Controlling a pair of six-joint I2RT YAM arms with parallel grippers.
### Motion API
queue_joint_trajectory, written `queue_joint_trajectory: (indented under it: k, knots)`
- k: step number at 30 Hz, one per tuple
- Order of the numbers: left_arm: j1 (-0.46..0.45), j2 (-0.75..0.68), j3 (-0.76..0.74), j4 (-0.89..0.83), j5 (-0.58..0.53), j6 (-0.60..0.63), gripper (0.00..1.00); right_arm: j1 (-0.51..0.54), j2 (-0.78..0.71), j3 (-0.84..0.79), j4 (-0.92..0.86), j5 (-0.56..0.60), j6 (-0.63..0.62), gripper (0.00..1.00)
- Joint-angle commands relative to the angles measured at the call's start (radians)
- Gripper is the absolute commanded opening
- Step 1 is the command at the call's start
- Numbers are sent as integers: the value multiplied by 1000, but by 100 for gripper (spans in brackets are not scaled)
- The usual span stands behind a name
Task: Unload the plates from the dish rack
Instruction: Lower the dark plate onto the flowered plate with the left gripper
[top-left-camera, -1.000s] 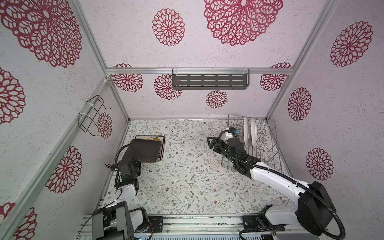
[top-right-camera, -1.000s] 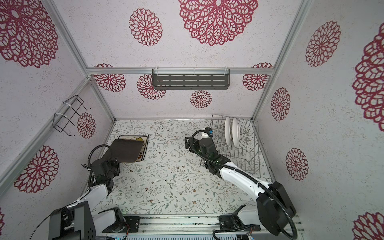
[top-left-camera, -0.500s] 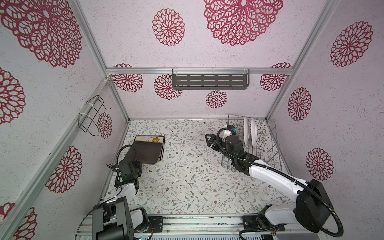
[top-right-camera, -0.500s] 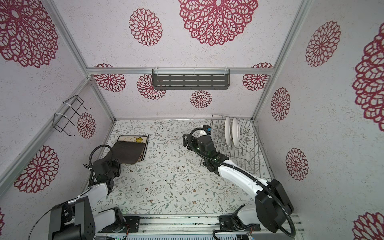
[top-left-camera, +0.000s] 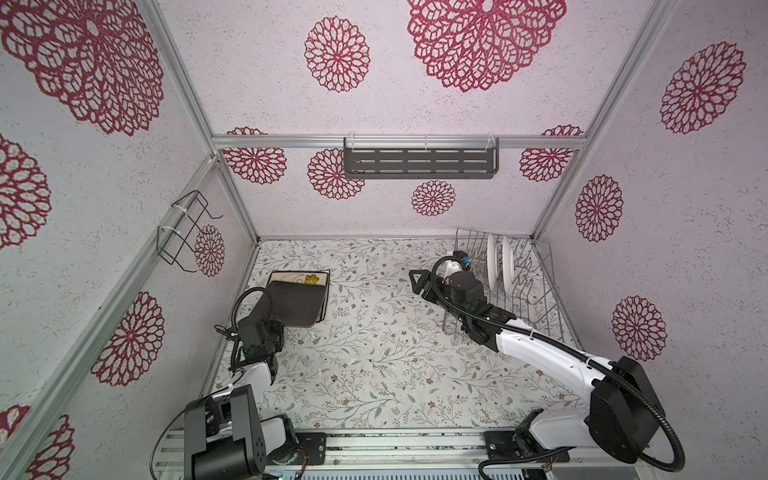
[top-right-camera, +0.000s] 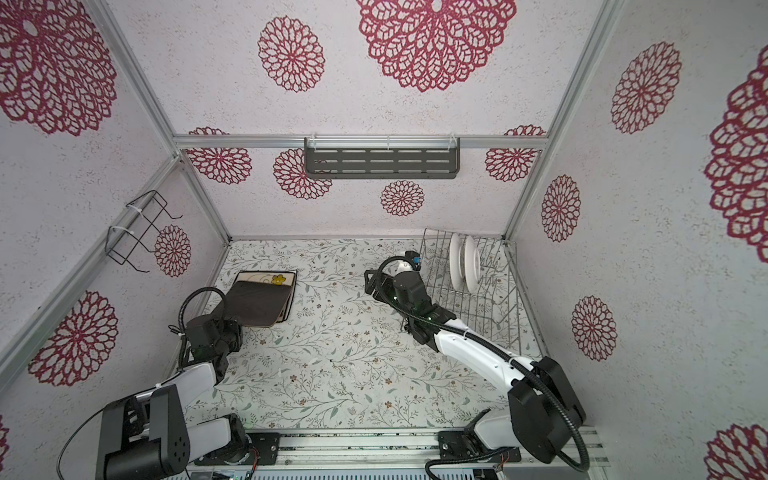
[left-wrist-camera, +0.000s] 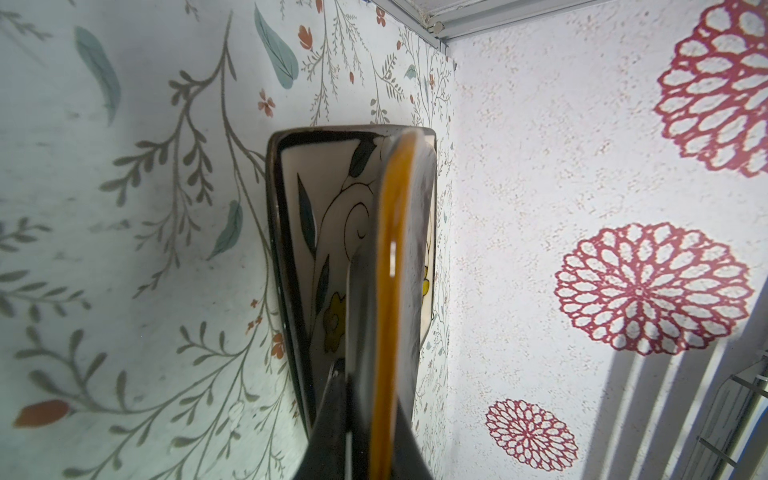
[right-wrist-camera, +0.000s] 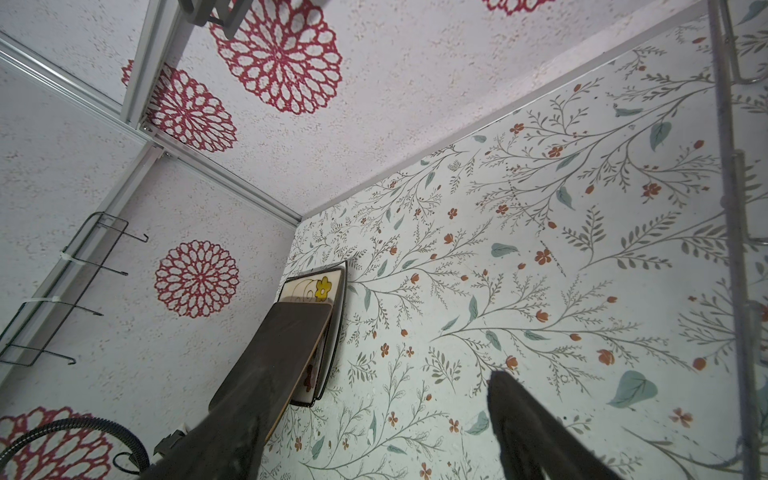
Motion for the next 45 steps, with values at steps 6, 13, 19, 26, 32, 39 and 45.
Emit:
queue_joint_trajectory:
  k: [6,13,19,26,32,39,45]
  knots:
    - [7,-24,39,173,10,-24,10,7,-5,24,19,2,9,84]
    - [7,-45,36,158,7,-25,25,8,-5,21,17,2,10,84]
    - [7,-42,39,151,17,-24,38,7,-8,22,16,5,9,84]
    - [7,-54,47,108,13,-15,59,8,-6,19,17,5,8,84]
    - [7,-53,80,35,19,10,69,8,-9,16,17,7,9,84]
    - [7,-37,129,-62,23,29,81,8,-13,14,19,9,8,84]
    - [4,-10,153,-87,46,24,86,8,-10,13,20,12,9,84]
